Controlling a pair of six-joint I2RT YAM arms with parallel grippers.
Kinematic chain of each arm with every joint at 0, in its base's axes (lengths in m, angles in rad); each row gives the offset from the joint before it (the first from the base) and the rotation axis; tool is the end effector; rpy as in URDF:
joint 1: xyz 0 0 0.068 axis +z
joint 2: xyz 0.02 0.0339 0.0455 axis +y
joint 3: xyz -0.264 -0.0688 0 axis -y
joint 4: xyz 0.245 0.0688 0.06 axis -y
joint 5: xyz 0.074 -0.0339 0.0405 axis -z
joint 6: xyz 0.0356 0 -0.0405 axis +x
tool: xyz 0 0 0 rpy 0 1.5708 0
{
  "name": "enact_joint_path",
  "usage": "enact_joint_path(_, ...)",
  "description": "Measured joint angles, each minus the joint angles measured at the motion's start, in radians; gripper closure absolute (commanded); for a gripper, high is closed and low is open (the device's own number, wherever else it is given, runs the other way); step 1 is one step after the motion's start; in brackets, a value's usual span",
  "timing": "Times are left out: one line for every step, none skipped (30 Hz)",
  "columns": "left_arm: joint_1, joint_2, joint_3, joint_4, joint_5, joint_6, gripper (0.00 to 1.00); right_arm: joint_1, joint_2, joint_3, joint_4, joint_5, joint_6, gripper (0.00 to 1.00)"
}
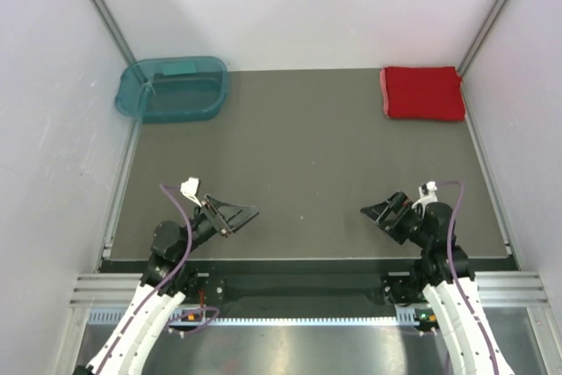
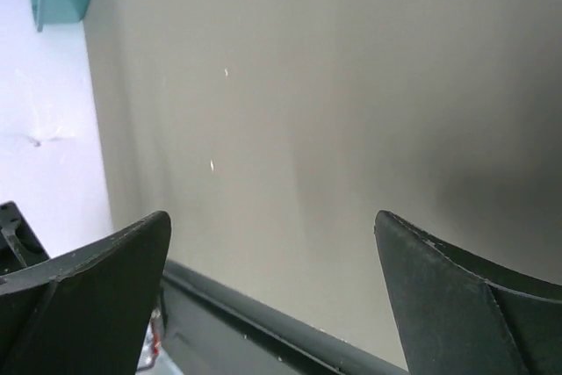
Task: Fold and stack the t-shirts
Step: Neatly place the folded tshirt to the corner
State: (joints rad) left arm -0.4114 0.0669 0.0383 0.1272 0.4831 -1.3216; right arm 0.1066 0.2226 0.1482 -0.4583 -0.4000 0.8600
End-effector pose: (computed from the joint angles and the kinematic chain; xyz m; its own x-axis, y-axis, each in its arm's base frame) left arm 0.0926 -0.0584 0.1945 -0.7316 -0.6172 -0.2897 0.2793 0.1164 -0.9531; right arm 0.1012 0.0248 0.1592 -0.6565 0.6318 -0.4122 0.1011 0.6152 0.7819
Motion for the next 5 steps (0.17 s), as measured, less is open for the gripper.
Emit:
enact_joint_path(0.0,-0.014,0.003,0.014,0.014,-0.014,0.26,0.0,-0.03,-0.027,-0.003,-0.021,0.018,0.0)
enact_joint_path(0.0,-0.013,0.005,0.026,0.035,-0.021,0.25,0.0,-0.058,-0.054,-0.004,-0.039,0.037,0.0)
enact_joint_path(0.0,-0.004,0.005,0.032,0.055,-0.026,0.25,0.0,-0.092,-0.08,-0.006,-0.061,0.059,0.0)
enact_joint_path(0.0,0.003,0.005,0.032,0.069,-0.032,0.24,0.0,-0.127,-0.082,0.005,-0.084,0.089,0.0)
enact_joint_path(0.0,0.01,0.005,0.032,0.087,-0.043,0.23,0.001,-0.166,-0.083,0.009,-0.102,0.122,0.0)
